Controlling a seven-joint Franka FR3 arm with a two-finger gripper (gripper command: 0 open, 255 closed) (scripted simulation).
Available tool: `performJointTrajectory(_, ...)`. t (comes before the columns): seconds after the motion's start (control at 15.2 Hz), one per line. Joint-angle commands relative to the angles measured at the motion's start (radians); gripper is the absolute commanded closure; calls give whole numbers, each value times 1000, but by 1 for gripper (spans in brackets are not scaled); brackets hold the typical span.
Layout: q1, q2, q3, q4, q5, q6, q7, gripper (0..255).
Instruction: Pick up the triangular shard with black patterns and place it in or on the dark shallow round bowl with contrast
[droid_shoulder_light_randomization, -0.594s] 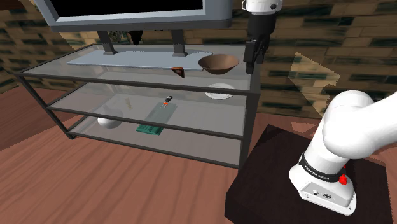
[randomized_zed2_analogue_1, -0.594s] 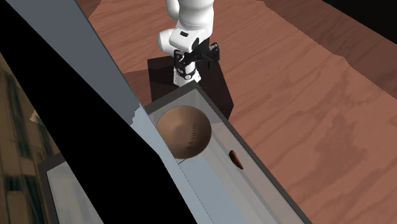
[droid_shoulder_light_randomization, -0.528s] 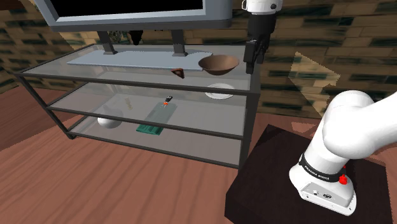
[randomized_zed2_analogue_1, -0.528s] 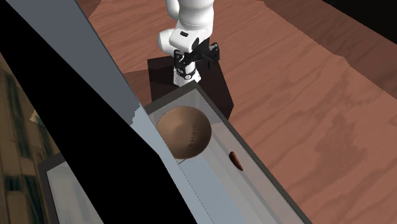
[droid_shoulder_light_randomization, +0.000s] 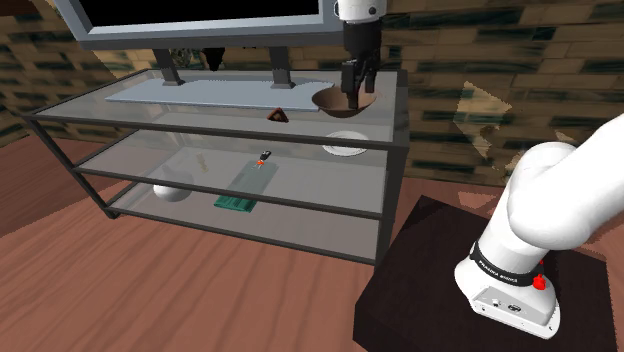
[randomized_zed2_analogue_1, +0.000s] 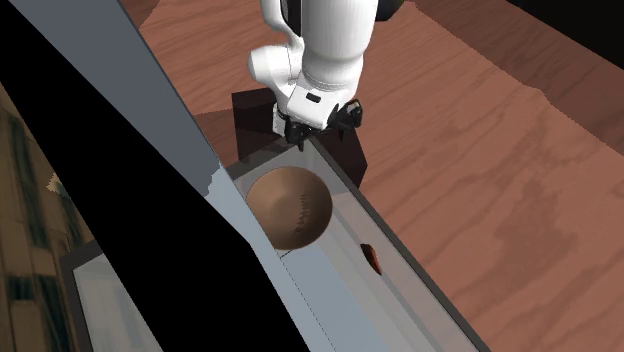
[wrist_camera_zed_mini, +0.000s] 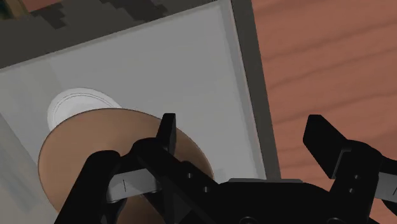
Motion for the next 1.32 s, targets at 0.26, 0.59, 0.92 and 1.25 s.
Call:
performJointTrajectory(0.26, 11, 265, 32, 224, -37, 11, -8, 0)
performJointTrajectory(0.59, 24, 488, 56, 459, -80, -26, -14, 0)
performJointTrajectory(0.92, 52, 731, 75, 755, -135, -107, -23, 0)
performJointTrajectory(1.25, 70, 853, 78, 891, -163, -134, -32, 0)
